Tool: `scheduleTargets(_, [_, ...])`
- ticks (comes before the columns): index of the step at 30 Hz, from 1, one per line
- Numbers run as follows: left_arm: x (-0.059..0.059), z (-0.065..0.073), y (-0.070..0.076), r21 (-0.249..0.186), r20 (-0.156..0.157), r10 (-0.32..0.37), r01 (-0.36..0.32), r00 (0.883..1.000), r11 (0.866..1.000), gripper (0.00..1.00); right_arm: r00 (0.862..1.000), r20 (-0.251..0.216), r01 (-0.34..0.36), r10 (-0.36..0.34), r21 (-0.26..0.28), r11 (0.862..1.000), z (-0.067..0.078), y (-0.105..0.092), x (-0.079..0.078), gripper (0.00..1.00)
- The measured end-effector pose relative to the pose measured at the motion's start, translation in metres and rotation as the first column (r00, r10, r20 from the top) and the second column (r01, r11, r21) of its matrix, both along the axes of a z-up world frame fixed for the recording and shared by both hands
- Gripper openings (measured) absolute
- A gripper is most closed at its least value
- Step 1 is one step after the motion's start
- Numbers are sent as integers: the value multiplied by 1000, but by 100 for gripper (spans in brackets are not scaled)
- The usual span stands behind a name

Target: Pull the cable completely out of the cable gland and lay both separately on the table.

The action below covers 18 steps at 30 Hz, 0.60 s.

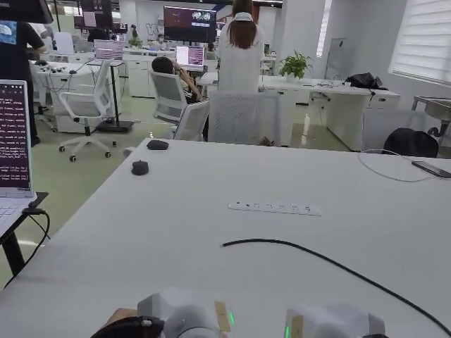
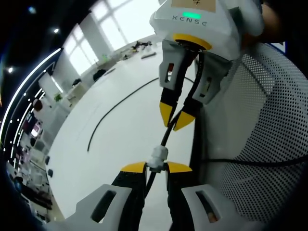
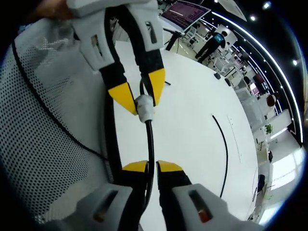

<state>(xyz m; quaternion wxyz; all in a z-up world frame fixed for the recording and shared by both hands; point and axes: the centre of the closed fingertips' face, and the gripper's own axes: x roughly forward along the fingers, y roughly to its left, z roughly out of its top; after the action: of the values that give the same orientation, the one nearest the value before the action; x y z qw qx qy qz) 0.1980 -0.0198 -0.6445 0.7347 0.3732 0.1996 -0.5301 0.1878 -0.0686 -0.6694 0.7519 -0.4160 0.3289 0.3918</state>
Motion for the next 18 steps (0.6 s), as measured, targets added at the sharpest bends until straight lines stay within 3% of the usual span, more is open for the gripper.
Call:
scheduleTargets(3, [-2, -1, -2, 2, 2, -16, 16, 1000, 1000, 16, 997, 30, -68, 65, 93, 993, 11, 24, -3, 18])
scheduleTargets(4, [-3, 0, -3, 2, 5, -21, 21, 1000, 1000, 16, 995, 39, -90, 87, 102, 991, 13, 29, -5, 18])
scheduleTargets(9, [-5, -1, -3, -1, -1, -31, 31, 1000, 1000, 16, 992, 64, -117, 110, 107, 987, 18, 31, -5, 4])
scheduleTargets(11, [-3, 1, -3, -3, 5, -22, 22, 1000, 1000, 16, 998, 41, -57, 53, 124, 991, 17, 25, -2, 3])
scheduleTargets(16, [2, 2, 1, -7, 6, 2, -2, 1000, 1000, 16, 1000, 20, 20, -21, 26, 999, 5, 1, 4, 3])
scheduleTargets(18, [1, 1, 1, -4, 6, 0, 0, 1000, 1000, 16, 1000, 13, 17, -16, -18, 1000, 0, -4, 3, 3])
